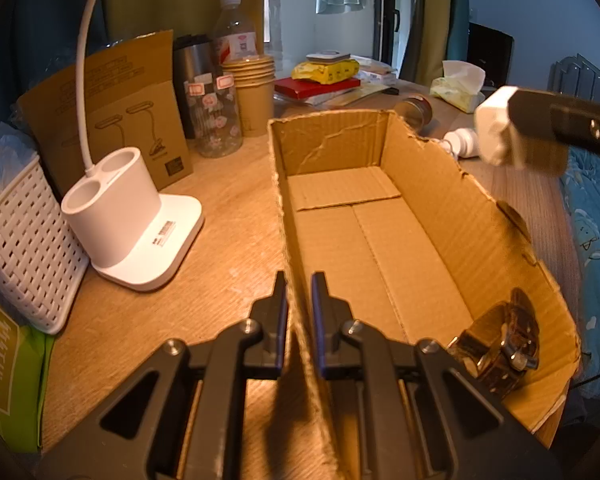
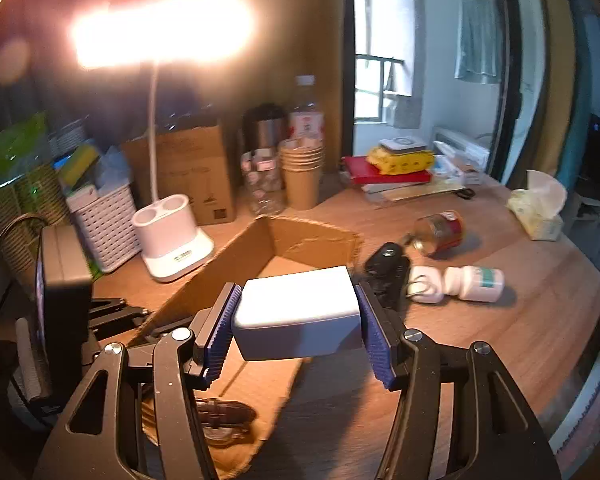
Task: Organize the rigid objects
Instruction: 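Carry the charger into the box and release it with the right tool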
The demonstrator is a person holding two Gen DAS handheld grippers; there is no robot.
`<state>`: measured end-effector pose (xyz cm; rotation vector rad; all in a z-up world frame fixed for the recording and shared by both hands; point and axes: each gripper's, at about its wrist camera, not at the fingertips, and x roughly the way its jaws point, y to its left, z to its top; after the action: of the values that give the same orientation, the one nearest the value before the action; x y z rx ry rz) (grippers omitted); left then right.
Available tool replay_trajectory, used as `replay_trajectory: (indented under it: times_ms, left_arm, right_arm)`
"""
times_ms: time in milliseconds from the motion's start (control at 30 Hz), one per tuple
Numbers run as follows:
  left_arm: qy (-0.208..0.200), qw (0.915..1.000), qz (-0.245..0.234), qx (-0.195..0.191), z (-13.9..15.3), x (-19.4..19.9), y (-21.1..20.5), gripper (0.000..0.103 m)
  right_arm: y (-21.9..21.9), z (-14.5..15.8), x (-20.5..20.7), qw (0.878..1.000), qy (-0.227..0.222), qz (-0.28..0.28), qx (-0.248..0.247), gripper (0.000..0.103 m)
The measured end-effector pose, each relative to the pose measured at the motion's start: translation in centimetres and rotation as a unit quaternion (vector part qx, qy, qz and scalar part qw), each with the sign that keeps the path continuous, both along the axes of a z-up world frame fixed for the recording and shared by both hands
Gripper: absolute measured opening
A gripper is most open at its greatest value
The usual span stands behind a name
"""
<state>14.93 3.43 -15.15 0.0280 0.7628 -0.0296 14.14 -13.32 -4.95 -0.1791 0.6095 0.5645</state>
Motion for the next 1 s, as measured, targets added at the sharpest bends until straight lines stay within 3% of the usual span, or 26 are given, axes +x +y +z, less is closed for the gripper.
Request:
replay_trajectory:
  times_ms: [367, 600, 1000]
  left_arm:
    - [0.002, 1.0000, 0.004, -0.007, -0.1, 0.1, 0.3, 0.011]
    - [0.004, 0.9999, 0.007, -0.009, -0.2, 0.2, 0.4, 0.011]
    - [0.004, 1.0000, 0.007, -0.006, -0.3, 0.3, 0.3, 0.013]
  right_arm:
    - [3.3, -2.7, -0.5, 0.999, 0.027, 0.040, -0.024, 0.061]
    - [4.6, -4.5, -0.6, 0.996, 0.036, 0.046, -0.065, 0.061]
    - [4.1, -5.2, 0.5, 0.994, 0.082, 0.044, -0.056, 0.063]
